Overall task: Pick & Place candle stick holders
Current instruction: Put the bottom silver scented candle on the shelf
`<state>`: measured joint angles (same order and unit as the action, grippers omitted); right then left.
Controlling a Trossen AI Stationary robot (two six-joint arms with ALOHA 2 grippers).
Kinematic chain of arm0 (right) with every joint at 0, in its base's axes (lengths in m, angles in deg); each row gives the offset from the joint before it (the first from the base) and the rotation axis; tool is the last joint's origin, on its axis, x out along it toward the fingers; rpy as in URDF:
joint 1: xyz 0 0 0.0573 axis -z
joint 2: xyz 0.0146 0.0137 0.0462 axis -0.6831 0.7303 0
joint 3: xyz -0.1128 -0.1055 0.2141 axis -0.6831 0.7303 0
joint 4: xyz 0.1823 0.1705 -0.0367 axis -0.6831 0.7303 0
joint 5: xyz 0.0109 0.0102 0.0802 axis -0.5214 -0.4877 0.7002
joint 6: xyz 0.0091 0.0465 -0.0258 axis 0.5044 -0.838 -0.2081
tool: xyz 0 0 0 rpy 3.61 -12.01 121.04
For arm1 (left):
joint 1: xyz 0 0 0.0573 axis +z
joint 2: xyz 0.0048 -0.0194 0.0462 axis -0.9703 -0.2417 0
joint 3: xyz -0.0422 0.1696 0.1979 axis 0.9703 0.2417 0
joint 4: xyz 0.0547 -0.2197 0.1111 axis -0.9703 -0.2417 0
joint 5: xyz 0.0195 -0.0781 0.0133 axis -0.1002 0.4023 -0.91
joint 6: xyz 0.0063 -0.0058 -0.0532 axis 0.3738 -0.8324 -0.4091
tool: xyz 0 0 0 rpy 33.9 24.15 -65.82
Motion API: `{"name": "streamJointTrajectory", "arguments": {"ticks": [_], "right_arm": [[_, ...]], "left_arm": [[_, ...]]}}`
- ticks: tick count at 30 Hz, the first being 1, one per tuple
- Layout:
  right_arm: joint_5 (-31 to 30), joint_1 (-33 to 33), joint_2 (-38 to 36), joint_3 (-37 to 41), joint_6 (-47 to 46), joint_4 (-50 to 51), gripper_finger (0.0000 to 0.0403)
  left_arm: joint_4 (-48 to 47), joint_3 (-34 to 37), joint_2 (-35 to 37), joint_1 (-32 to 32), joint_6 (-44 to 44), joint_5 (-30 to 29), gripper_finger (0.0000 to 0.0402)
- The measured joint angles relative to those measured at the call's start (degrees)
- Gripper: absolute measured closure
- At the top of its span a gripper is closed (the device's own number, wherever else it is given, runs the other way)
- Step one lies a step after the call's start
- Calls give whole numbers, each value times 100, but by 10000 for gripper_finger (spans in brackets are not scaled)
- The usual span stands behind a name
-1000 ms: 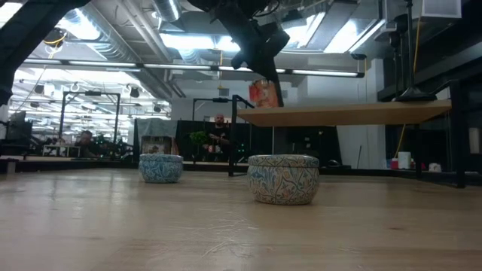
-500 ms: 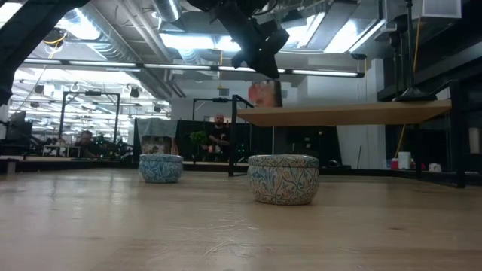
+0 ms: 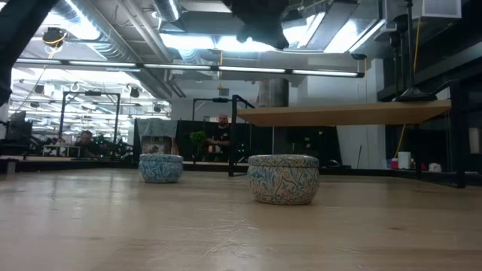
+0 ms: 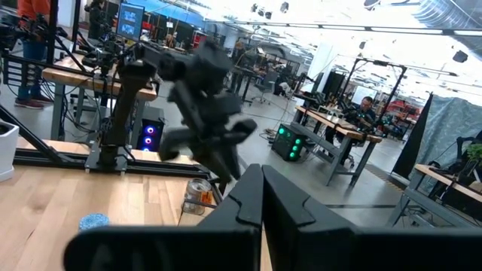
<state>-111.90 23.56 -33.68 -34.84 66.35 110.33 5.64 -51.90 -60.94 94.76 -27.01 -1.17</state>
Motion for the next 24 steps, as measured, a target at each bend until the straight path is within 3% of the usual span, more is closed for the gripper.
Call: {"name": "streamJointTrajectory", "arguments": {"ticks": [9,15,24], "right_arm": [[0,-1,0,0,0,-1,397],[-2,0,-2,0,0,-2,397],[0,-2,-2,0,2,0,397]], "left_arm": [[-706,0,237,-513,69,-696,325],[-15,-5,-13,-373,20,-1008,337],[72,1,-694,171,-252,-676,376]]}}
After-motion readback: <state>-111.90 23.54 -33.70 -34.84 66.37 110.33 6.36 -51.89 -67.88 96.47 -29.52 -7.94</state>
